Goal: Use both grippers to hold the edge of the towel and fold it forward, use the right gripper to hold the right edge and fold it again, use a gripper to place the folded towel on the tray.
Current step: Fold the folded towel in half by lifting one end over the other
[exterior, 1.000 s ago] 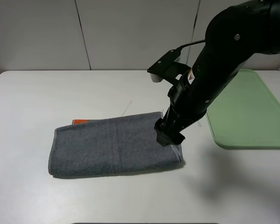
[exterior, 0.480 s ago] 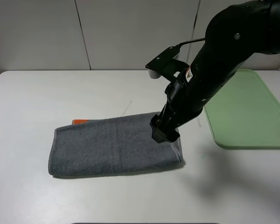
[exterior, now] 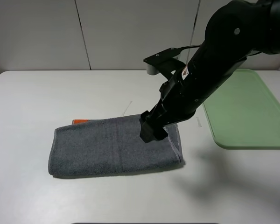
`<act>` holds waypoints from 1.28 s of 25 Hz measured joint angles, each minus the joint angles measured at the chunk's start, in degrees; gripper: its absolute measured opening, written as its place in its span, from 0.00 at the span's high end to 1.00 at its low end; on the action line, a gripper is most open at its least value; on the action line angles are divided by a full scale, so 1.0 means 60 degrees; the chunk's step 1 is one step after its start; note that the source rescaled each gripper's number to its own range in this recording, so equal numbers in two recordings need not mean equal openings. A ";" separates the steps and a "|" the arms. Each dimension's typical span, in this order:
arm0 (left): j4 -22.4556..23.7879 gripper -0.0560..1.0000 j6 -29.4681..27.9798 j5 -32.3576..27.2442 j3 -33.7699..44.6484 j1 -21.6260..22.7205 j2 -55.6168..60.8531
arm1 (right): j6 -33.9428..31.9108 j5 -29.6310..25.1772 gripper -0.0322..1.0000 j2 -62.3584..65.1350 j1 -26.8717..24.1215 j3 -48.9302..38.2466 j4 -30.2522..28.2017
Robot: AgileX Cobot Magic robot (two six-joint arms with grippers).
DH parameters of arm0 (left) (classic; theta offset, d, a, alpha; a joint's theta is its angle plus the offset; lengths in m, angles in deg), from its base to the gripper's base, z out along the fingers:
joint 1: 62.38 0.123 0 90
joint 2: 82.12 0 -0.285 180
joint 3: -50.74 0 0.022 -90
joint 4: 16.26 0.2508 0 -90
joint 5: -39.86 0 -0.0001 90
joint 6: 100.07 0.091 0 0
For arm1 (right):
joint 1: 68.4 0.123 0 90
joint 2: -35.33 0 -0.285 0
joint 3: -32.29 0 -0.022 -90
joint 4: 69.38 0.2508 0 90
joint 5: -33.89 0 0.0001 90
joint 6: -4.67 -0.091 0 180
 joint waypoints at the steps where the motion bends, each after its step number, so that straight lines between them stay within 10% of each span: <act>1: 0.0000 0.06 0.0000 0.0000 0.0000 0.0200 0.0000 | -0.0217 0.0000 0.00 0.0000 0.0000 0.0000 0.0034; 15: 0.0000 0.06 0.0020 0.0000 0.0000 0.4799 0.0000 | -0.2428 0.0441 0.00 0.0000 0.0000 0.0000 0.0056; 32: 0.0000 0.06 0.0020 0.0000 0.0000 0.5111 0.0000 | -0.4198 0.1287 0.00 -0.1890 -0.0137 0.0000 -0.0153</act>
